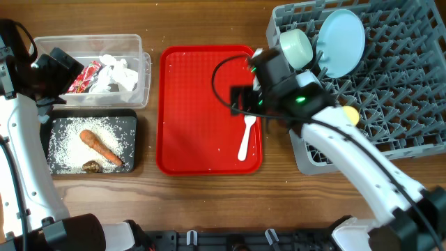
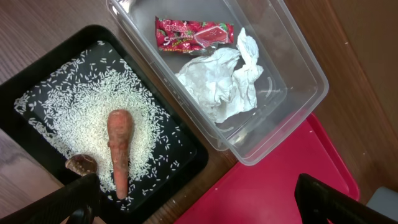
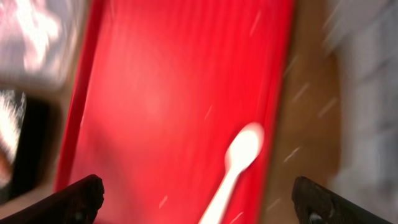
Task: Sort waste into correct bins and load items into the dishwasher rack
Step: 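Grasp the white spoon on the red tray with the right gripper, then drop the white spoon into the rack with the right gripper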
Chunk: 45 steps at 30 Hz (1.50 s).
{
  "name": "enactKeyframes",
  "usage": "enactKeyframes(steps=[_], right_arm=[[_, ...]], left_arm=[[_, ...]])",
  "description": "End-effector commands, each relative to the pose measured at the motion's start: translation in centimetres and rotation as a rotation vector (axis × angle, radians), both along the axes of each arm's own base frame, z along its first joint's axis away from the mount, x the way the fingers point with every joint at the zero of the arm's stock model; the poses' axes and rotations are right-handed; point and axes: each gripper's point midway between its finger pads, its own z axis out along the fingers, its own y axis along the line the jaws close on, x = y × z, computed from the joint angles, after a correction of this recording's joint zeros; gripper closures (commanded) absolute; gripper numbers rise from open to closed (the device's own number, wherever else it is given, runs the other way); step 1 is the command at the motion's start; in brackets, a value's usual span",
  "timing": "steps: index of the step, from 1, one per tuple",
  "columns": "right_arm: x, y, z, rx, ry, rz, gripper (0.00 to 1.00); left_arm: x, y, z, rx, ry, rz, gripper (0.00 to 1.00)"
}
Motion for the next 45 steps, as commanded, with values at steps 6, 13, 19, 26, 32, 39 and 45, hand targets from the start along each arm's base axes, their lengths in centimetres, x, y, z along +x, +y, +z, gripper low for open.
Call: enactKeyframes(steps=[6, 13, 19, 26, 32, 39, 45], right_arm=[[-6.5, 2.3, -12.7, -0.05, 0.452, -0.149, 0.22], [-3.6, 0.5, -15.1, -0.017, 0.476, -0.253, 0.37], [-3.2, -0.1, -17.6, 0.041, 0.58, -0.261, 0.53], [-3.3, -0.2, -18.4, 0.076, 0.626, -0.251, 0.9], [-2.3, 1.0, -16.3, 0.11, 0.574, -0.132, 0.96], [-1.0, -5.4, 4.4, -0.056, -0.018, 0.021, 0.96], [-2.5, -23.2, 12.2, -0.492, -0.271, -0.31, 0.96]], left_arm=[[-0.1, 0.1, 0.6, -0.004, -0.022, 0.011, 0.0], [-0.1, 0.1, 0.6, -0.004, -0.022, 0.011, 0.0], [-0.1, 0.1, 0.6, -0.004, -0.022, 0.011, 0.0], [-0.1, 0.1, 0.6, -0.004, -0.022, 0.011, 0.0], [-0.1, 0.1, 0.6, -0.004, -0.022, 0.011, 0.0], [-0.1, 0.1, 0.6, -0.004, -0.022, 0.011, 0.0], [-0.1, 0.1, 0.6, -0.004, -0.022, 0.011, 0.0]])
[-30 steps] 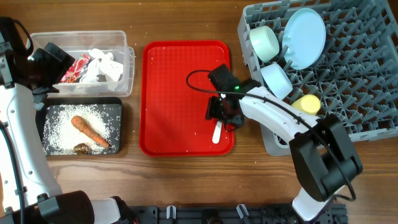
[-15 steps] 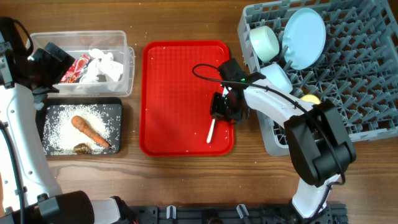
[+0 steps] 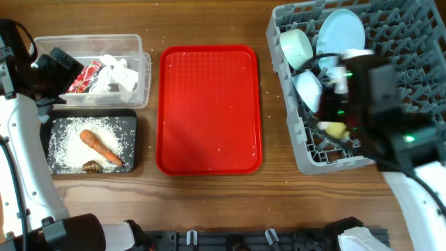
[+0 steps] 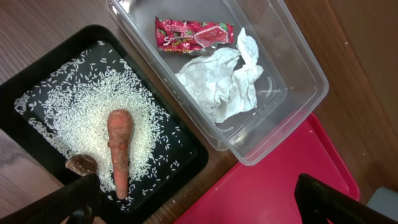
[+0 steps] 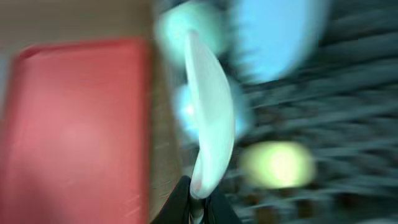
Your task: Sort waste into correct bins and load items into the dishwasher rack
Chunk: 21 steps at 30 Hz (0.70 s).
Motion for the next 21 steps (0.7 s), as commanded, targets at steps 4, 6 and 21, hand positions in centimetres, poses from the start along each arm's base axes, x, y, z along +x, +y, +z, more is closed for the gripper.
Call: enactKeyframes(steps=[4, 6, 21], right_arm=[[3.8, -9.2, -2.5, -0.355, 0.07, -0.03, 0.96], [5.2, -10.2, -4.8, -0.384, 0.142, -0.011, 0.96], [7.1, -10.5, -6.1, -0.294, 0.115, -0.109, 0.57]], left_arm=[[-0.1, 0.1, 0.6, -0.004, -0.021, 0.011, 0.0], [-0.1, 0.1, 0.6, -0.004, -0.021, 0.011, 0.0], [-0.1, 0.1, 0.6, -0.004, -0.021, 0.011, 0.0]])
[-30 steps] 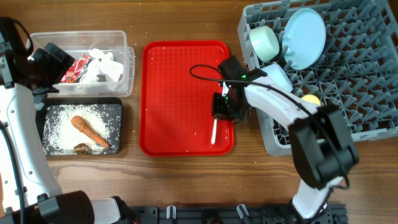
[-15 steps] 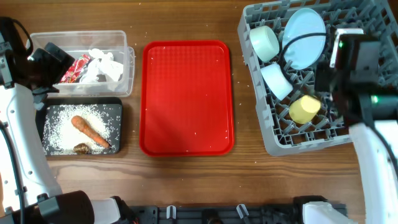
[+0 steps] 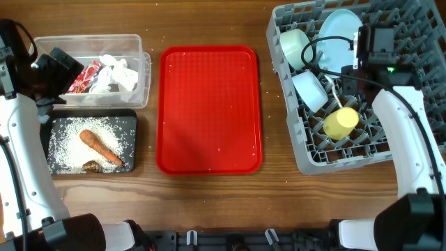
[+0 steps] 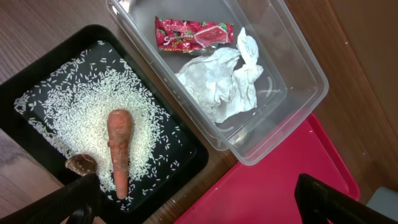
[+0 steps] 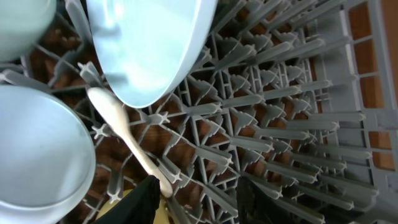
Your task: Sort waste into correct bins and load items into the dishwasher rack
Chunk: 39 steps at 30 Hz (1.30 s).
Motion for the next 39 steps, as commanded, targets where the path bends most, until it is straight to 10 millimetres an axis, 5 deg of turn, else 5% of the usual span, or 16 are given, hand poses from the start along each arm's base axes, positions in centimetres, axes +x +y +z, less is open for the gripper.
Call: enactKeyframes(steps=[1, 2, 3, 5, 9, 12, 14, 19, 22, 29, 33, 39], right_arm=[[-2.1, 1.2, 6.4, 0.085, -0.195, -0.004, 0.57], [-3.5, 3.4, 9.3, 0.183, -0.282, 0.078, 0.49], [-4.8, 5.4, 11.7, 0.264, -0.357, 0.159, 0.0], [-9.6, 9.8, 18.1, 0.423, -0.553, 0.371, 0.0], [-16.1, 11.2, 23.2, 0.43, -0.753, 0.484, 0.0], [-21.1, 8.5, 19.3, 0.28, -0.626, 0.379, 0.0], [-21.9, 7.8, 18.7, 0.254, -0.609, 0.344, 0.0], [-18.5, 7.9, 20.7, 0.179, -0.82, 0.419, 0.0], [-16.0, 11.0, 15.4, 0.266, -0.962, 0.587, 0.0], [-14.6, 10.6, 3.1, 0.559, -1.107, 0.403, 0.0], [-13.9, 10.2, 0.0, 0.583, -1.059, 0.348, 0.0], [-13.9, 10.2, -0.2, 0.584, -1.049, 0.344, 0.0]], left_arm=[[-0.1, 0.1, 0.6, -0.004, -0.021, 0.012, 0.0], [-0.1, 0.1, 0.6, -0.004, -0.021, 0.012, 0.0], [-0.1, 0.1, 0.6, -0.004, -0.021, 0.012, 0.0], [-0.1, 0.1, 0.6, -0.004, -0.021, 0.012, 0.0], [-0.1, 0.1, 0.6, -0.004, -0.021, 0.012, 0.0], [-0.1, 0.1, 0.6, -0.004, -0.021, 0.012, 0.0], [-0.1, 0.1, 0.6, -0.004, -0.021, 0.012, 0.0], [-0.1, 0.1, 0.6, -0.004, -0.021, 0.012, 0.0], [-0.1, 0.1, 0.6, -0.004, -0.021, 0.012, 0.0], [-0.1, 0.1, 0.6, -0.004, -0.021, 0.012, 0.0], [-0.1, 0.1, 0.6, -0.004, -0.021, 0.012, 0.0], [-0.1, 0.1, 0.6, -0.004, -0.021, 0.012, 0.0]])
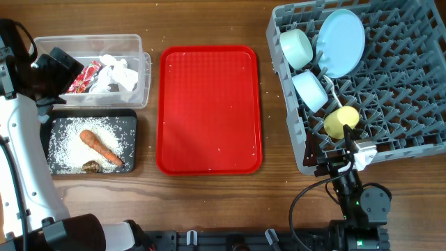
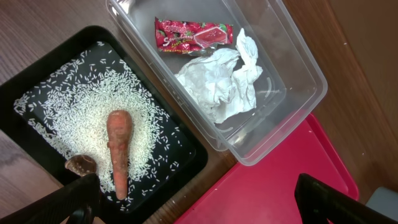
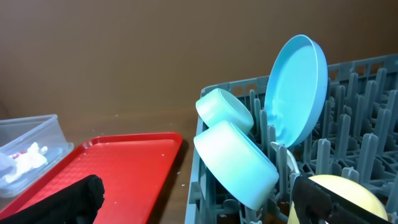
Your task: Sort waste into correct bins and load items into the dishwasher rack
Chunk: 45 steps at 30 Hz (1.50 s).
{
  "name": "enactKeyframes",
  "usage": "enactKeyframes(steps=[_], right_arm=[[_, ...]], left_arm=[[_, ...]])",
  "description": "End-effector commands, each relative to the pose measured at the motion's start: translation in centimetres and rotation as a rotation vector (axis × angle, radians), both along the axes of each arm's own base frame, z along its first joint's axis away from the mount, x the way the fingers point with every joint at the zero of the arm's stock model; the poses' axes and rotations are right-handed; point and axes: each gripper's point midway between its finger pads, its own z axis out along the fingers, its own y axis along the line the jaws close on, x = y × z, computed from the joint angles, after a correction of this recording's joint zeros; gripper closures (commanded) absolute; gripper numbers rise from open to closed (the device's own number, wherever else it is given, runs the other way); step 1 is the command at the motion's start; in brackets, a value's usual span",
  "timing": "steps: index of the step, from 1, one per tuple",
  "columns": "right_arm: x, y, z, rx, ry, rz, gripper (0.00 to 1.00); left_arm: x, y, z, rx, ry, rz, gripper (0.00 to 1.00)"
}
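The red tray [image 1: 209,108] is bare apart from a few rice grains. In the grey dishwasher rack [image 1: 404,90] stand a blue plate [image 1: 341,31], two pale bowls [image 1: 296,47] [image 1: 309,90], a yellow cup [image 1: 340,122] and a white spoon [image 1: 330,85]. The right wrist view looks along the rack at the plate [image 3: 298,87], bowls [image 3: 239,165] and cup [image 3: 336,193]. My right gripper [image 3: 199,202] is open and empty, low at the table's front edge [image 1: 343,167]. My left gripper [image 2: 205,205] is open and empty above the bins.
At the far left, a clear bin [image 2: 280,56] holds a red wrapper [image 2: 194,34] and crumpled tissue [image 2: 221,81]. In front of it, a black tray [image 2: 37,93] holds rice, a carrot [image 2: 119,146] and a brown scrap [image 2: 81,165]. The left arm [image 1: 56,70] hangs over these.
My right arm was over the rack with its gripper just above the spoon. Now it is back at the table's front edge, below the rack. The spoon stays in the rack. The left arm is unmoved.
The white spoon lay on the red tray with my right gripper open over it. Then the tray was bare and the gripper held the spoon near the rack. Then the spoon lay in the rack below the plate. Now the right arm is withdrawn.
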Motion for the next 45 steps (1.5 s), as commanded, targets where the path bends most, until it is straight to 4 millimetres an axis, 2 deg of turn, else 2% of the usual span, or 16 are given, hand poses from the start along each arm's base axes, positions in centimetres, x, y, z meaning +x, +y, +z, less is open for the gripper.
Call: enactKeyframes(steps=[1, 7, 8, 10, 13, 15, 18, 19, 21, 22, 28, 35, 38, 39, 40, 45], right_arm=[[0.0, -0.1, 0.1, 0.016, -0.005, -0.01, 0.0], [0.0, -0.1, 0.1, 0.016, -0.005, -0.01, 0.0], [0.0, -0.1, 0.1, 0.016, -0.005, -0.01, 0.0], [0.0, -0.1, 0.1, 0.016, -0.005, -0.01, 0.0], [0.0, -0.1, 0.1, 0.016, -0.005, -0.01, 0.0], [0.0, -0.1, 0.1, 0.016, -0.005, -0.01, 0.0], [0.0, -0.1, 0.1, 0.016, -0.005, -0.01, 0.0], [0.0, -0.1, 0.1, 0.016, -0.005, -0.01, 0.0], [0.0, -0.1, 0.1, 0.016, -0.005, -0.01, 0.0], [0.0, -0.1, 0.1, 0.016, -0.005, -0.01, 0.0], [0.0, -0.1, 0.1, 0.016, -0.005, -0.01, 0.0], [0.0, -0.1, 0.1, 0.016, -0.005, -0.01, 0.0], [0.0, -0.1, 0.1, 0.016, -0.005, -0.01, 0.0], [0.0, -0.1, 0.1, 0.016, -0.005, -0.01, 0.0], [0.0, -0.1, 0.1, 0.016, -0.005, -0.01, 0.0], [0.0, -0.1, 0.1, 0.016, -0.005, -0.01, 0.0]], left_arm=[[-0.1, 0.1, 0.5, -0.005, -0.019, 0.011, 0.0], [-0.1, 0.1, 0.6, -0.001, -0.02, 0.012, 0.0], [-0.3, -0.2, 1.2, 0.005, -0.036, 0.005, 0.0], [-1.0, -3.0, 3.9, 0.032, -0.12, -0.067, 0.0], [-1.7, -7.4, 6.7, 0.086, -0.26, -0.199, 0.0], [-2.0, -9.2, 7.1, 0.114, -0.422, -0.25, 0.0], [-2.7, -11.2, 5.3, 0.12, -0.745, -0.32, 0.0], [-3.7, -11.6, 4.6, 0.13, -0.839, -0.334, 0.0], [-7.9, -11.8, 0.4, 0.186, -1.053, -0.319, 0.0], [-8.4, -11.7, -0.5, 0.197, -1.079, -0.311, 0.0], [-9.7, -11.0, -3.3, 0.237, -1.142, -0.269, 0.0], [-9.3, -10.0, -5.5, 0.269, -1.148, -0.218, 0.0], [-9.1, -9.8, -7.6, 0.264, -1.088, -0.208, 0.0], [-9.1, -10.0, -9.3, 0.242, -1.021, -0.224, 0.0], [-9.1, -10.2, -9.8, 0.237, -1.003, -0.241, 0.0], [-9.1, -10.5, -9.8, 0.235, -1.005, -0.259, 0.0]])
